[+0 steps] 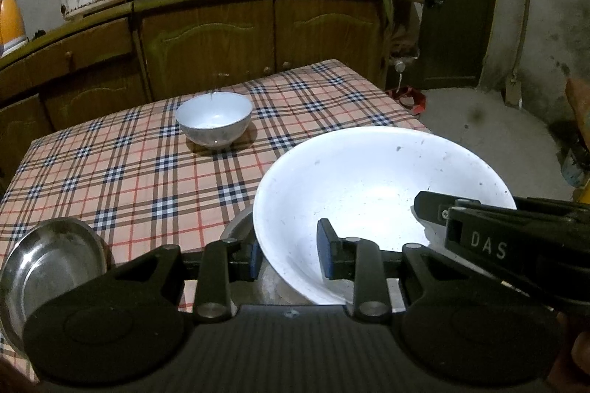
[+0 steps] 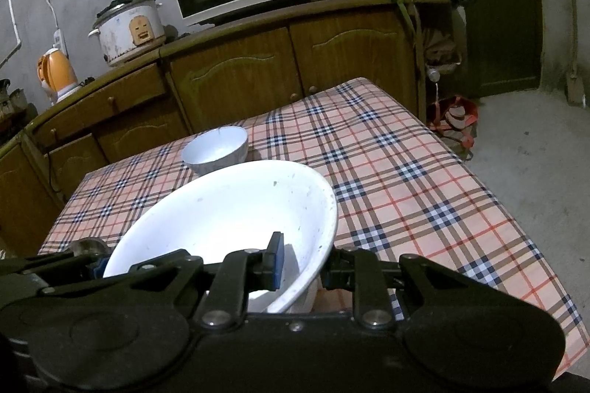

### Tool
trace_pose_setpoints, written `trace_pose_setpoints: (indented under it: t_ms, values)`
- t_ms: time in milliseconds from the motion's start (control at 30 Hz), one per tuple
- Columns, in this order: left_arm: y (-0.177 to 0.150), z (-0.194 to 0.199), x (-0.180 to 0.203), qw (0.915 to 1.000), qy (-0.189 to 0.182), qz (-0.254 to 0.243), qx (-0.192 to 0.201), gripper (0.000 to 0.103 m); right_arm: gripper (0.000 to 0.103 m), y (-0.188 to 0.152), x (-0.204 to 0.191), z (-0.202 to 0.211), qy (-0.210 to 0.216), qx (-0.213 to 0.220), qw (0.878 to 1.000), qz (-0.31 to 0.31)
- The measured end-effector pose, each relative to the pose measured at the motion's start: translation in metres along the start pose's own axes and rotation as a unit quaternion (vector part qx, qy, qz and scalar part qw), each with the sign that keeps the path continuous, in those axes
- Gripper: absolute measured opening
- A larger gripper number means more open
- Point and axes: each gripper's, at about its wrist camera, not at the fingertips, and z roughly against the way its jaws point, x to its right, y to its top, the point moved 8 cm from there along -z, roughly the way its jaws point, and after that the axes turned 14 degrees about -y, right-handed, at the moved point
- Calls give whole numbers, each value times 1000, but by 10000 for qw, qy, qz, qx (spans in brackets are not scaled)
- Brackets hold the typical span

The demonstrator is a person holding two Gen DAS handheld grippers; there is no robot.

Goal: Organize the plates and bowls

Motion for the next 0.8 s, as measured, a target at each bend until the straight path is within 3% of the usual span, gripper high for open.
trace_pose_setpoints:
  t_ms: [800]
  values:
    - [-14, -5, -12, 9998, -17, 163, -126, 31, 26, -13, -10, -16, 74, -241, 9997, 66]
